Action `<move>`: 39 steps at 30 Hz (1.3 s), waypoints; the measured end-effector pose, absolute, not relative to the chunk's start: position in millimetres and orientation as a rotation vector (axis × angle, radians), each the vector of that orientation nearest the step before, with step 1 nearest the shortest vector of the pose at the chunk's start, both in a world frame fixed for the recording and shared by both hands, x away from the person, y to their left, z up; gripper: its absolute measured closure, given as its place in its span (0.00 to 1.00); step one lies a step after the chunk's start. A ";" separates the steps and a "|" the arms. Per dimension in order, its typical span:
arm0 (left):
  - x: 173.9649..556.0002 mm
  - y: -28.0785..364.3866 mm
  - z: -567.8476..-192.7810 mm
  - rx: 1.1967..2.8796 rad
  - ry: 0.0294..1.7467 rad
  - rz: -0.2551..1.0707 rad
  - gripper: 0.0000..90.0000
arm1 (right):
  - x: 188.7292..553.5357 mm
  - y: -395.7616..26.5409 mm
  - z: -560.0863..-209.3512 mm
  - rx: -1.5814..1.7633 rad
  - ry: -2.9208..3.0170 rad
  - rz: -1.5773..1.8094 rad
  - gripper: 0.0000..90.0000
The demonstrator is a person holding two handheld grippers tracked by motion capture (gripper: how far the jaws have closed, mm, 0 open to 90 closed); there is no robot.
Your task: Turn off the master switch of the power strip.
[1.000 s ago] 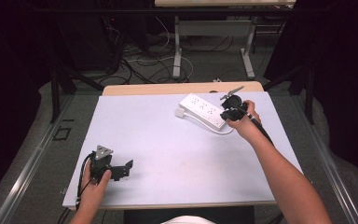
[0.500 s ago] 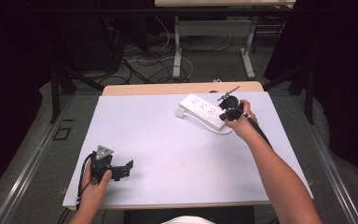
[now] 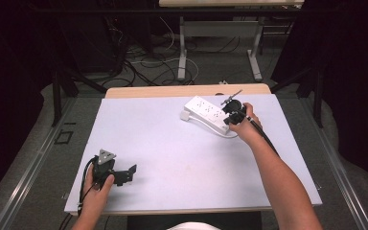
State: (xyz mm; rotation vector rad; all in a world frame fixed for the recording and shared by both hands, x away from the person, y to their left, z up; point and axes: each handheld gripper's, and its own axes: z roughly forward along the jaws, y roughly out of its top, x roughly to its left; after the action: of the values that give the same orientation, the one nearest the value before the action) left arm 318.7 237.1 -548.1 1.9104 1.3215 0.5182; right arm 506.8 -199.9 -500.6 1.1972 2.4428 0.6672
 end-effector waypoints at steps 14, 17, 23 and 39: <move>318.9 238.7 -548.0 1.919 1.316 0.515 0.01 | 513.6 -201.0 -509.6 1.213 2.468 0.630 1.00; 318.8 238.8 -548.1 1.918 1.317 0.515 0.01 | 514.2 -199.6 -511.9 1.233 2.458 0.629 1.00; 318.5 238.1 -547.8 1.917 1.319 0.513 0.01 | 514.3 -200.1 -512.5 1.237 2.460 0.638 1.00; 317.1 239.0 -547.0 1.911 1.317 0.525 0.01 | 512.0 -207.1 -518.7 1.293 2.419 0.739 1.00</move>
State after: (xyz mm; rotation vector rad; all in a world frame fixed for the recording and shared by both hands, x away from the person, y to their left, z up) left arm 317.1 239.0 -547.0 1.9106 1.3165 0.5249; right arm 512.0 -207.1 -518.7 1.2928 2.4187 0.7389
